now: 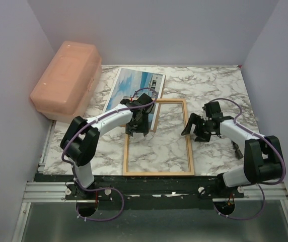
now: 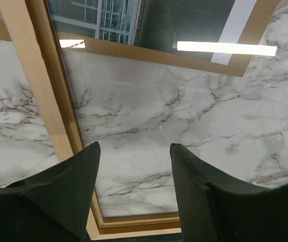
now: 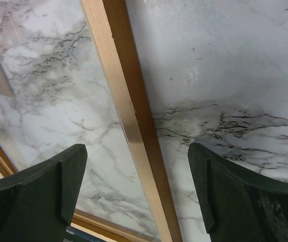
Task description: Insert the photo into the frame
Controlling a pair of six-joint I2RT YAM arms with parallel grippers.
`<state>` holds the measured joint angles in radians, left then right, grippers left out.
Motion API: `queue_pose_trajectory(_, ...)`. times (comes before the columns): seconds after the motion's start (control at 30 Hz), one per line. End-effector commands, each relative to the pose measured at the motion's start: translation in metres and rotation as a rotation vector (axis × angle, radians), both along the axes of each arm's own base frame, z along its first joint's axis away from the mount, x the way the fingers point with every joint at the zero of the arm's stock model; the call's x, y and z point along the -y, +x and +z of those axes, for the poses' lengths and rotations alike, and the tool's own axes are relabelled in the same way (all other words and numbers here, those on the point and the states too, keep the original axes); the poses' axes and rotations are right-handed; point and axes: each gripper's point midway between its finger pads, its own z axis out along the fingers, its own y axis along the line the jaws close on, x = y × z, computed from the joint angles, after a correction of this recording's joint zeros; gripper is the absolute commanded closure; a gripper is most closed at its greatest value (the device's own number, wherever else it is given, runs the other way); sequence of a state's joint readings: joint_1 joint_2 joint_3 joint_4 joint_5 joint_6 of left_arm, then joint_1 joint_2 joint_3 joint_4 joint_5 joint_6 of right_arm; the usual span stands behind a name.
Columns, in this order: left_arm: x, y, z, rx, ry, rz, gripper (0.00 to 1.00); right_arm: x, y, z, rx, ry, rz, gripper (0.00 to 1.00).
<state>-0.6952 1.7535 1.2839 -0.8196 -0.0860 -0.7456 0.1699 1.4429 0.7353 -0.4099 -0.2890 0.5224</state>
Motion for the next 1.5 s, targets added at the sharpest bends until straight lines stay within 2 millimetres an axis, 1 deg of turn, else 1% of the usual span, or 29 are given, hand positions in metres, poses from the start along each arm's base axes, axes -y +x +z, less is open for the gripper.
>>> queue_pose_trajectory(0.0,0.002,-0.006,-0.003,-0.094,0.03,-0.002,0.37,-0.003,-0.004,-0.009,-0.021,0.021,0.013,0.11)
queue_pose_trajectory(0.03,0.002,-0.005,-0.003,-0.103,0.03,0.004,0.34,-0.004,-0.004,-0.01,-0.024,0.022,0.014,0.11)
queue_pose_trajectory(0.13,0.0,-0.001,-0.003,-0.122,0.035,0.022,0.28,-0.006,-0.004,-0.01,-0.025,0.036,0.017,0.12)
queue_pose_trajectory(0.23,-0.004,0.004,-0.004,-0.124,0.046,0.019,0.27,-0.008,-0.004,-0.01,-0.029,0.047,0.022,0.12)
queue_pose_trajectory(0.37,-0.003,0.01,-0.002,-0.094,0.033,-0.018,0.27,-0.011,-0.004,-0.008,-0.03,0.062,0.023,0.12)
queue_pose_trajectory(0.43,-0.008,0.011,-0.002,-0.074,0.048,-0.042,0.27,-0.014,-0.007,-0.007,-0.036,0.086,0.026,0.12)
queue_pose_trajectory(0.5,-0.015,0.008,-0.004,-0.057,0.06,-0.051,0.27,-0.016,-0.009,-0.006,-0.04,0.102,0.025,0.12)
queue_pose_trajectory(0.57,-0.018,0.006,-0.006,-0.032,0.048,-0.062,0.27,-0.016,-0.01,-0.007,-0.039,0.104,0.019,0.12)
queue_pose_trajectory(0.73,-0.014,0.003,-0.014,-0.012,0.002,-0.076,0.26,-0.018,-0.019,-0.012,-0.06,0.116,0.033,0.11)
queue_pose_trajectory(0.93,-0.002,0.0,-0.027,-0.019,-0.036,-0.098,0.25,-0.015,-0.019,-0.014,-0.064,0.1,0.037,0.1)
queue_pose_trajectory(1.03,-0.004,-0.002,-0.026,0.019,-0.016,-0.081,0.25,-0.013,-0.019,-0.013,-0.055,0.091,0.033,0.1)
queue_pose_trajectory(1.1,0.001,-0.004,-0.024,0.033,-0.061,-0.086,0.25,-0.012,-0.019,-0.014,-0.047,0.083,0.03,0.08)
queue_pose_trajectory(1.27,0.009,-0.008,-0.034,0.0,-0.075,-0.1,0.25,-0.016,-0.022,-0.02,-0.055,0.109,0.039,0.06)
queue_pose_trajectory(1.33,0.016,-0.014,-0.037,-0.026,-0.107,-0.113,0.25,-0.017,-0.023,-0.022,-0.06,0.114,0.044,0.06)
queue_pose_trajectory(1.37,0.015,-0.014,-0.037,-0.022,-0.101,-0.104,0.25,-0.017,-0.024,-0.024,-0.067,0.116,0.046,0.05)
queue_pose_trajectory(1.43,0.017,-0.015,-0.029,0.016,-0.108,-0.105,0.25,-0.017,-0.025,-0.025,-0.07,0.114,0.048,0.05)
queue_pose_trajectory(1.47,0.02,-0.014,-0.022,0.045,-0.131,-0.109,0.24,-0.017,-0.025,-0.025,-0.068,0.114,0.047,0.05)
